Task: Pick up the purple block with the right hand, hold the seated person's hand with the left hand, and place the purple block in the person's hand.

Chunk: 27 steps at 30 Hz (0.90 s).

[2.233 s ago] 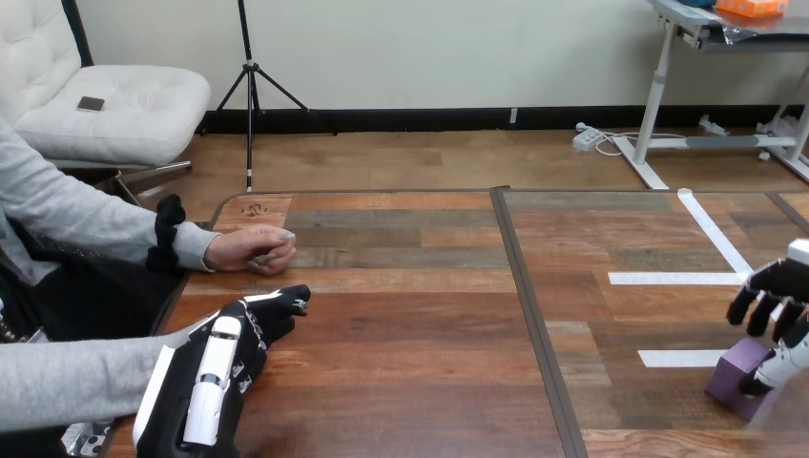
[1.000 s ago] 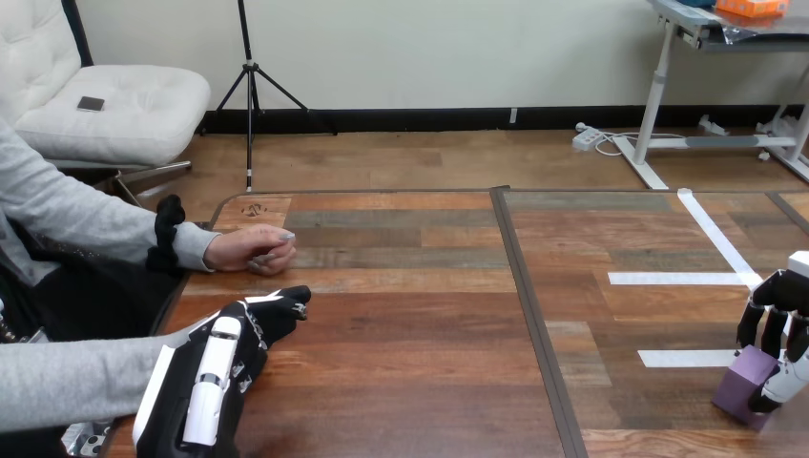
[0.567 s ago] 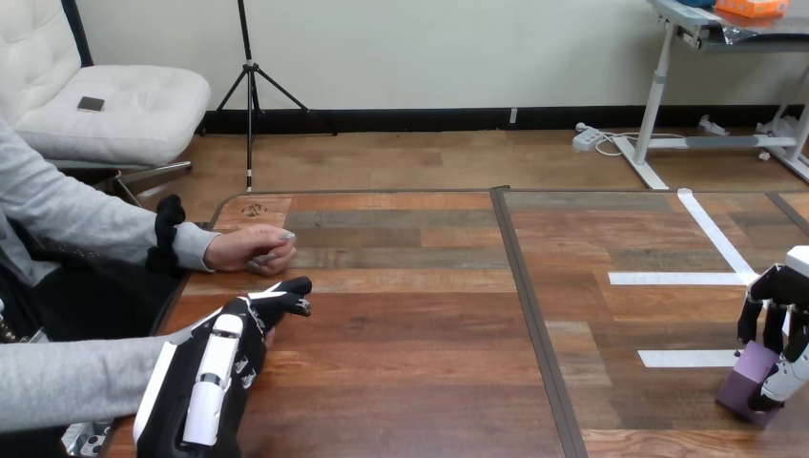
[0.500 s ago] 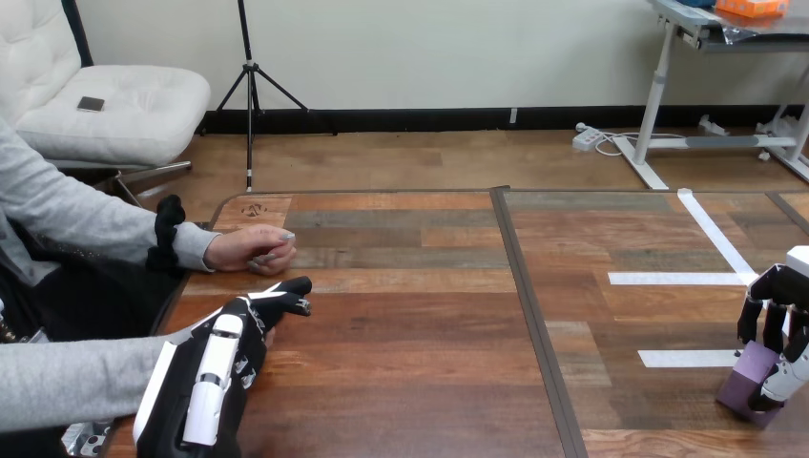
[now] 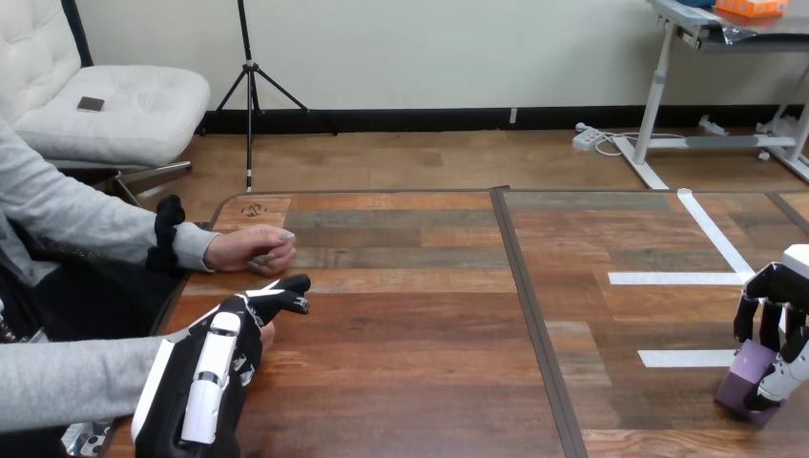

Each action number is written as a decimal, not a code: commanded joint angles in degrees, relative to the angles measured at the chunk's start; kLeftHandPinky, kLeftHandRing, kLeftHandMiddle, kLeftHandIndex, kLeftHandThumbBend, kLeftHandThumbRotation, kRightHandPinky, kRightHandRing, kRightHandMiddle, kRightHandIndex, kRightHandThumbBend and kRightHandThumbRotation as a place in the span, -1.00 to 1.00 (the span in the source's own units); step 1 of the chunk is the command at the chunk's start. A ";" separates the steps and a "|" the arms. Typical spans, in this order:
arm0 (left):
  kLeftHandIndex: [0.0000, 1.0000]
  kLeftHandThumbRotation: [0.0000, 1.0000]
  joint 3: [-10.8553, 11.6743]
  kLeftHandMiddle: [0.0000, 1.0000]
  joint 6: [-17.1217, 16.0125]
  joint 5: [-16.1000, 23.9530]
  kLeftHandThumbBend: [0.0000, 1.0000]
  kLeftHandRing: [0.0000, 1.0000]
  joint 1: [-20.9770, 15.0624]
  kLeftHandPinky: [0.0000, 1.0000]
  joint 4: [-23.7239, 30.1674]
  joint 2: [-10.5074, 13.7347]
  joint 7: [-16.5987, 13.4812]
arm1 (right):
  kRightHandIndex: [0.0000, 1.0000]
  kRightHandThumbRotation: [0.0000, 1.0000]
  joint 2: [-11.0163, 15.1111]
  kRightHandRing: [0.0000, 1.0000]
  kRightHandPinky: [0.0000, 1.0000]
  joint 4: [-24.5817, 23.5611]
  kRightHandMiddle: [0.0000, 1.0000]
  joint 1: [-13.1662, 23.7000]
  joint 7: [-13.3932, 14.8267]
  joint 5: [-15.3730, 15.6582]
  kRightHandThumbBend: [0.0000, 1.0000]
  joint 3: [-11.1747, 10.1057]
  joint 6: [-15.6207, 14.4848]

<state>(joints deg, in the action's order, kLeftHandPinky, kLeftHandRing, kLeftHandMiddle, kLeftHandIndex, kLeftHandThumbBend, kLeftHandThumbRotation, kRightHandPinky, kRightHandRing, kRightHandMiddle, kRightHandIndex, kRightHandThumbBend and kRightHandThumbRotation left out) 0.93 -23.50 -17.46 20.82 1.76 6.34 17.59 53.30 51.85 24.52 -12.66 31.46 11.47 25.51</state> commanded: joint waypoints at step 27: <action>0.10 1.00 0.91 0.56 -1.79 -0.49 -0.82 0.70 -3.62 1.00 0.78 -1.31 0.90 | -0.13 -1.00 -2.00 -0.26 -0.39 -3.56 -0.13 1.71 2.14 -3.06 0.81 -1.20 2.83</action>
<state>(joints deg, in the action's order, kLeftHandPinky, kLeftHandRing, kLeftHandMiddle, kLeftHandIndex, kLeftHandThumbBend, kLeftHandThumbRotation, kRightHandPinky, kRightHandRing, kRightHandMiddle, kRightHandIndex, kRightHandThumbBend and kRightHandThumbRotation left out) 1.06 -24.32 -17.55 20.00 1.70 6.09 18.55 52.72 51.58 24.48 -12.33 29.88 11.41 27.29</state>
